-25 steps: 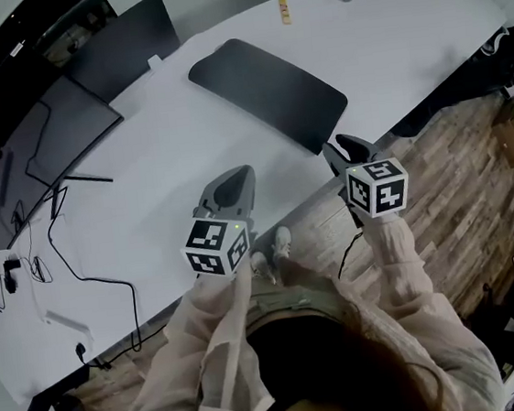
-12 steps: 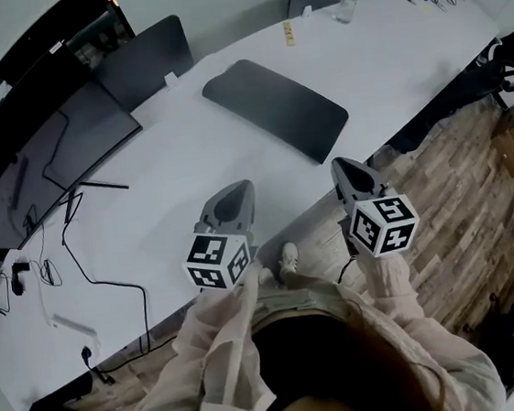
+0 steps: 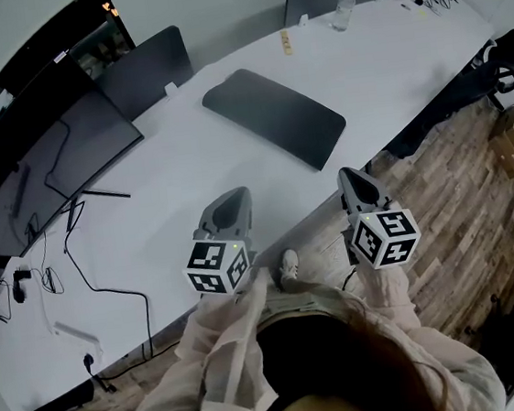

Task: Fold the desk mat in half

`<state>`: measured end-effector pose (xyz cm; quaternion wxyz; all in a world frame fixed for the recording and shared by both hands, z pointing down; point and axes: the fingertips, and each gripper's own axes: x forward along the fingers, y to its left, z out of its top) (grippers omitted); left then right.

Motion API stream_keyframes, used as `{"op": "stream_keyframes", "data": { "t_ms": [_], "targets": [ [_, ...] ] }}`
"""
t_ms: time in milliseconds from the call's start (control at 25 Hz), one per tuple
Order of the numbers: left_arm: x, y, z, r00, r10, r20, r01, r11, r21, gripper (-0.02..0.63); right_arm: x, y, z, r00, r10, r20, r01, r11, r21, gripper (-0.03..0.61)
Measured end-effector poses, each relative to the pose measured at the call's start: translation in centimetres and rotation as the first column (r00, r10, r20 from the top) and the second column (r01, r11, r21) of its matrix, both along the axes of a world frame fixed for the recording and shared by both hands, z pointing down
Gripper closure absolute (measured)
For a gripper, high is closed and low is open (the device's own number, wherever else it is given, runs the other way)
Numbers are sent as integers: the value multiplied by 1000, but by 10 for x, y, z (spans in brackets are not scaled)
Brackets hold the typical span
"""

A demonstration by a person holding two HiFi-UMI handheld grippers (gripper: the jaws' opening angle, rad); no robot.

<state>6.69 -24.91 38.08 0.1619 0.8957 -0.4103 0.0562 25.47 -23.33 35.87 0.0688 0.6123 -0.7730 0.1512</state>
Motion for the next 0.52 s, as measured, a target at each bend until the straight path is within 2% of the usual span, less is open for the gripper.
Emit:
{"op": "stream_keyframes", "data": {
  "t_ms": [520],
  "targets": [
    [2, -2, 7, 1000, 24, 10, -24, 1000, -9, 591, -5, -2, 9, 999, 16, 28, -15, 1000, -26, 565]
  ]
}}
